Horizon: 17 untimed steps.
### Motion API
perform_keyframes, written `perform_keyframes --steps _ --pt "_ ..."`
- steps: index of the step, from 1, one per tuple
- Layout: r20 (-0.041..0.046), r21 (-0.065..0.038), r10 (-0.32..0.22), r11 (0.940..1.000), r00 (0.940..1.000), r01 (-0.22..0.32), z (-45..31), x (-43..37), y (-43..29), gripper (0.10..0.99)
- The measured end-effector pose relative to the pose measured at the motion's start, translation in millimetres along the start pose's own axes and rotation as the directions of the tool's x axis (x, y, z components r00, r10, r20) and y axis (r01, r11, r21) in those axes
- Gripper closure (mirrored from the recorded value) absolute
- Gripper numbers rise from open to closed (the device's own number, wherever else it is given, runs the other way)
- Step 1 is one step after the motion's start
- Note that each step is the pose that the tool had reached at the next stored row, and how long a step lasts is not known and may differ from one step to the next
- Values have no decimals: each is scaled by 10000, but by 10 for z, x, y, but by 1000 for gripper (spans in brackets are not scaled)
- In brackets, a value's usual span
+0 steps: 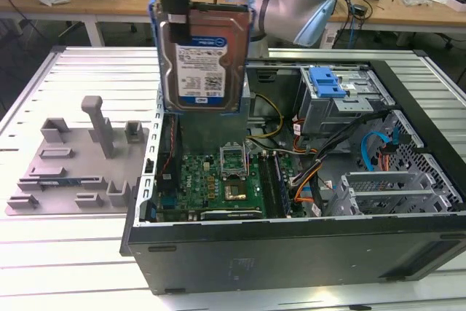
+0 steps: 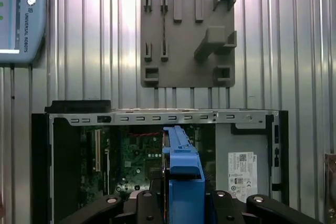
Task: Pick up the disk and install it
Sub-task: 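Pick up the disk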
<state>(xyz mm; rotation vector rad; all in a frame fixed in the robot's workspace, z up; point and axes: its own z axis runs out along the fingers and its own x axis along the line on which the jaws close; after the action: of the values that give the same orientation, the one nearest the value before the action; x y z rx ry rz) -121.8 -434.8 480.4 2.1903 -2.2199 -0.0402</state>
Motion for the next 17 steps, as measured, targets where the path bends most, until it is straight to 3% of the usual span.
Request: perform_keyframes --steps 12,17 --pt "0 -16 0 10000 10000 0 -19 253 -553 718" --pt "-1 -28 1 10000 10000 -1 -32 417 -919 718"
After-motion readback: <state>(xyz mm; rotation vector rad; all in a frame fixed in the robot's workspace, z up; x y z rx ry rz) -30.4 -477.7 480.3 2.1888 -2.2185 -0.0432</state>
